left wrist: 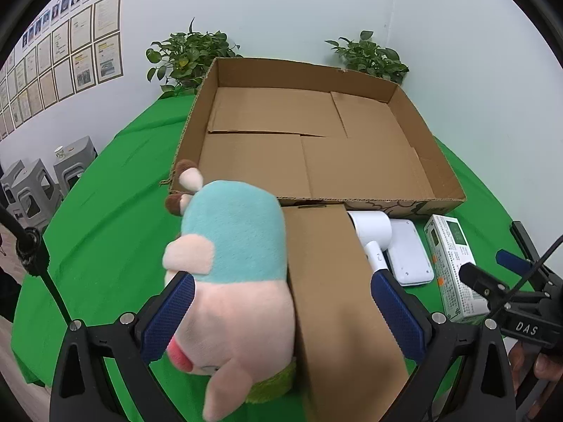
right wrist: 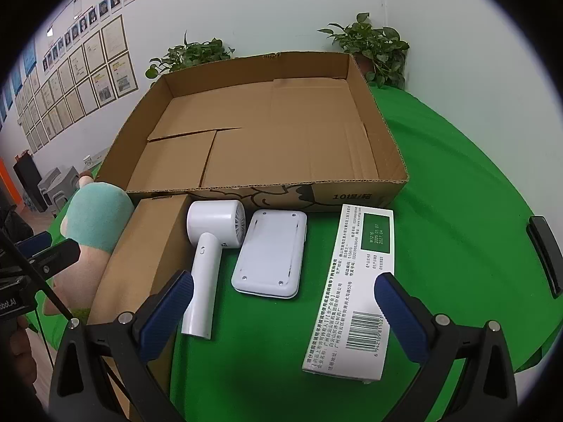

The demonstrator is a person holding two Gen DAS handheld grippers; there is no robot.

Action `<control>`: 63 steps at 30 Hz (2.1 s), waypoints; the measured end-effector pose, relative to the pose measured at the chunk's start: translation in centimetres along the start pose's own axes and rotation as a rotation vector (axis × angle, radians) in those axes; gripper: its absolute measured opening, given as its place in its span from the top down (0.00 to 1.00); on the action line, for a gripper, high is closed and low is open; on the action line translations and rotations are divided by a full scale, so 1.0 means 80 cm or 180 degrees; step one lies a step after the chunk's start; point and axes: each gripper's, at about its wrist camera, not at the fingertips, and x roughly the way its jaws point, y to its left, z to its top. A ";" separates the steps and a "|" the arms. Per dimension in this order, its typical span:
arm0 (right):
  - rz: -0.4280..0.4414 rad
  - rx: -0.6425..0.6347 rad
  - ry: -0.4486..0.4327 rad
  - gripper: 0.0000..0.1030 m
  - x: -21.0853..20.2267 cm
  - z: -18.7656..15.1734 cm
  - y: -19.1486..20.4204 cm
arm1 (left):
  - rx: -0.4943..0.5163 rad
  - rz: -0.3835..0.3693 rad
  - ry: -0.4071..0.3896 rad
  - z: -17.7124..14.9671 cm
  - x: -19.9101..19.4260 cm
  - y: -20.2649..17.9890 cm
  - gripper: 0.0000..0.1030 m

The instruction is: Organize objects

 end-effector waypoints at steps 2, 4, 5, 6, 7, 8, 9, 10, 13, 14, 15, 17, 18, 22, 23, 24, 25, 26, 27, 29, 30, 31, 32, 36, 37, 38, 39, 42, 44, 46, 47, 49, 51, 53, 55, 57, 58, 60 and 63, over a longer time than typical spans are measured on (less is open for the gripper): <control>0.0018 0.0006 0.0033 0.01 0.001 0.000 -0.002 | 0.0018 0.0012 -0.0017 0.004 0.003 -0.003 0.02; 0.0004 -0.0001 0.0035 0.01 0.001 0.001 -0.004 | 0.0030 0.0014 -0.0030 0.009 0.006 -0.005 0.02; 0.0000 0.0006 0.0033 0.01 0.000 0.001 -0.005 | 0.0031 -0.0012 -0.0025 0.012 0.009 -0.006 0.02; -0.0002 0.0012 0.0037 0.01 0.000 0.002 -0.007 | 0.0045 -0.0052 -0.0014 0.014 0.011 -0.006 0.02; -0.0010 0.0014 0.0040 0.01 0.000 0.004 -0.007 | 0.0034 -0.0067 -0.0005 0.016 0.013 -0.005 0.02; -0.0027 0.0017 0.0039 0.01 0.000 0.005 -0.008 | 0.0028 -0.0071 -0.0003 0.017 0.014 -0.004 0.02; -0.0057 0.0015 0.0044 0.01 0.001 0.006 -0.008 | 0.0024 -0.0074 -0.0004 0.018 0.015 -0.003 0.02; -0.0081 0.0008 0.0059 0.01 0.003 0.007 -0.008 | 0.0007 -0.0071 -0.0012 0.020 0.015 0.000 0.02; -0.0096 0.0015 0.0089 0.01 0.009 0.009 -0.008 | -0.0042 -0.0095 -0.0016 0.021 0.012 0.009 0.02; -0.0103 -0.0002 0.0105 0.01 0.011 0.009 -0.006 | -0.0062 -0.0107 -0.0020 0.021 0.010 0.013 0.02; -0.0100 -0.0016 0.0113 0.01 0.013 0.010 -0.005 | 0.0023 -0.0233 -0.0010 0.022 0.008 0.019 0.02; -0.0098 -0.0031 0.0128 0.01 0.016 0.012 -0.002 | 0.0040 -0.0262 -0.0004 0.023 0.005 0.024 0.02; -0.0088 -0.0035 0.0134 0.01 0.018 0.012 -0.001 | 0.0096 -0.0310 0.0003 0.024 0.005 0.026 0.02; -0.0084 -0.0049 0.0153 0.01 0.022 0.015 0.001 | 0.0138 -0.0399 0.0018 0.024 0.007 0.024 0.02; -0.0078 -0.0050 0.0150 0.01 0.023 0.016 0.001 | 0.0145 -0.0417 0.0021 0.023 0.008 0.022 0.02; -0.0071 -0.0055 0.0146 0.01 0.022 0.016 0.002 | 0.0158 -0.0440 0.0027 0.022 0.009 0.021 0.02; -0.0054 -0.0061 0.0139 0.01 0.022 0.017 0.003 | 0.0162 -0.0442 0.0024 0.022 0.011 0.019 0.02; -0.0011 -0.0054 0.0125 0.01 0.021 0.018 0.002 | 0.0163 -0.0448 0.0021 0.021 0.013 0.017 0.02; 0.0034 -0.0043 0.0114 0.01 0.021 0.019 0.002 | 0.0167 -0.0454 0.0027 0.022 0.014 0.017 0.02; 0.0084 -0.0047 0.0121 0.01 0.021 0.021 0.003 | 0.0171 -0.0466 0.0021 0.023 0.014 0.016 0.02; 0.0120 -0.0054 0.0119 0.01 0.021 0.022 0.004 | 0.0164 -0.0469 0.0012 0.025 0.013 0.019 0.02; 0.0158 -0.0061 0.0114 0.01 0.021 0.023 0.006 | 0.0154 -0.0466 -0.0001 0.026 0.012 0.022 0.02; 0.0213 -0.0076 0.0108 0.01 0.020 0.024 0.008 | 0.0144 -0.0465 -0.0014 0.027 0.009 0.025 0.02; 0.0681 -0.0231 0.0076 0.01 0.010 0.029 0.025 | 0.0144 -0.0460 0.0009 0.023 -0.003 0.049 0.02; 0.0882 -0.0317 0.0071 0.01 0.004 0.031 0.033 | 0.0134 -0.0480 0.0042 0.019 -0.004 0.057 0.02; 0.1057 -0.0400 0.0061 0.01 -0.002 0.033 0.039 | 0.0111 -0.0544 0.0072 0.014 -0.005 0.065 0.02; 0.1266 -0.0483 0.0034 0.01 -0.009 0.037 0.048 | 0.0069 -0.0633 0.0128 0.008 -0.005 0.075 0.02; 0.1830 -0.0659 -0.0153 0.01 -0.038 0.051 0.071 | -0.0079 -0.0697 0.0361 -0.013 0.011 0.096 0.02; 0.2086 -0.0774 -0.0260 0.01 -0.053 0.056 0.085 | -0.0122 -0.0721 0.0508 -0.026 0.027 0.101 0.02; 0.2260 -0.0819 -0.0256 0.01 -0.058 0.058 0.098 | -0.0140 -0.0778 0.0632 -0.037 0.044 0.100 0.10; 0.2296 -0.0831 -0.0208 0.01 -0.056 0.058 0.104 | -0.0138 -0.0766 0.0666 -0.042 0.052 0.099 0.17; 0.2244 -0.0854 -0.0115 0.01 -0.048 0.058 0.113 | -0.0126 -0.0765 0.0563 -0.048 0.053 0.098 0.23; 0.2177 -0.0850 -0.0028 0.01 -0.039 0.057 0.122 | -0.0110 -0.0775 0.0534 -0.050 0.051 0.102 0.34; 0.2180 -0.0753 0.0102 0.01 -0.021 0.062 0.131 | -0.0170 -0.0821 0.0531 -0.052 0.048 0.108 0.39; 0.2330 -0.0592 0.0263 0.01 -0.006 0.069 0.138 | -0.0154 -0.0782 0.0520 -0.055 0.036 0.115 0.42; 0.2492 -0.0532 0.0478 0.01 0.010 0.073 0.153 | -0.0137 -0.0688 0.0480 -0.062 0.020 0.121 0.42; 0.2557 -0.0517 0.0614 0.01 0.020 0.074 0.165 | -0.0133 -0.0668 0.0481 -0.066 0.013 0.125 0.42; 0.2590 -0.0550 0.0815 0.01 0.037 0.069 0.191 | -0.0152 -0.0641 0.0496 -0.079 -0.002 0.134 0.42; 0.2548 -0.0577 0.1096 0.01 0.059 0.055 0.228 | -0.0288 -0.0691 0.0479 -0.098 -0.019 0.151 0.42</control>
